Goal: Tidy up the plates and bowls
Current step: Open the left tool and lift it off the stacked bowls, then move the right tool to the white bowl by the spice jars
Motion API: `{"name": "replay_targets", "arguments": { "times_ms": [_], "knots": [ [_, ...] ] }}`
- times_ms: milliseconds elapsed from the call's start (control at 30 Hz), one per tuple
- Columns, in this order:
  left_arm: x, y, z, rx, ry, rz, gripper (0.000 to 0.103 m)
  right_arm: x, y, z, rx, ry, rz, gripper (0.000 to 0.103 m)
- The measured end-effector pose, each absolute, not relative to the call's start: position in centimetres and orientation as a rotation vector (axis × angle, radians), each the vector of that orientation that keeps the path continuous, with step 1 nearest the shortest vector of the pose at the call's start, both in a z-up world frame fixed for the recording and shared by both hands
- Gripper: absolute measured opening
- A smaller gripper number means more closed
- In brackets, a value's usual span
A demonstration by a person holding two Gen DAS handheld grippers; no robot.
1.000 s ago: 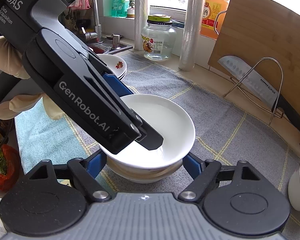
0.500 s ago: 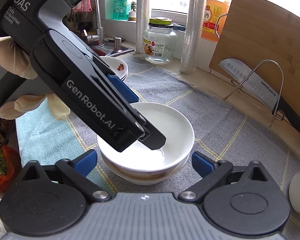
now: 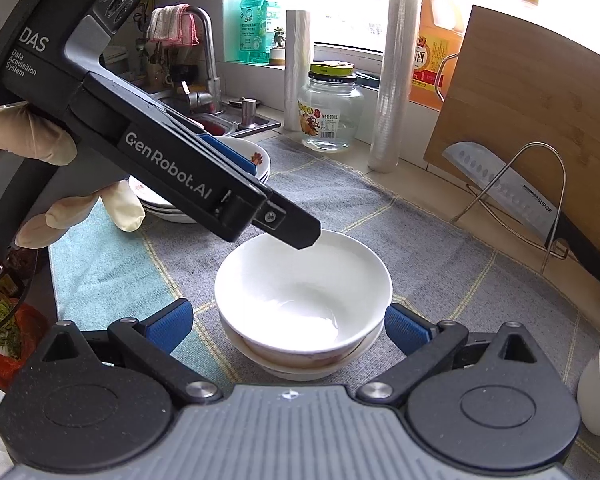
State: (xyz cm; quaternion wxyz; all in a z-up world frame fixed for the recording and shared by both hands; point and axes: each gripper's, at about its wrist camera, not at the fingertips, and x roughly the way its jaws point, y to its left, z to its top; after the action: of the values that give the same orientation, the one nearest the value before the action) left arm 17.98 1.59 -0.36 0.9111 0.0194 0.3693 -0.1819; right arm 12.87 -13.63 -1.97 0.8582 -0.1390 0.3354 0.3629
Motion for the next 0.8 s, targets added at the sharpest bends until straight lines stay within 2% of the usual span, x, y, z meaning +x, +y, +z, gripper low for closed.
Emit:
{"name": "replay_targets", "arguments": {
  "times_ms": [367, 800],
  "knots": [
    [15.8, 1.5, 0.9, 0.052, 0.636, -0.426, 0.101, 12.4, -14.3, -2.0, -0.244, 0.723, 0.618, 0.103],
    [17.2, -1.7, 0.6, 0.157, 0.645, -0.687, 0.101, 11.0, -18.9, -2.6, -0.125, 0.797, 0.2, 0.103]
  ]
}}
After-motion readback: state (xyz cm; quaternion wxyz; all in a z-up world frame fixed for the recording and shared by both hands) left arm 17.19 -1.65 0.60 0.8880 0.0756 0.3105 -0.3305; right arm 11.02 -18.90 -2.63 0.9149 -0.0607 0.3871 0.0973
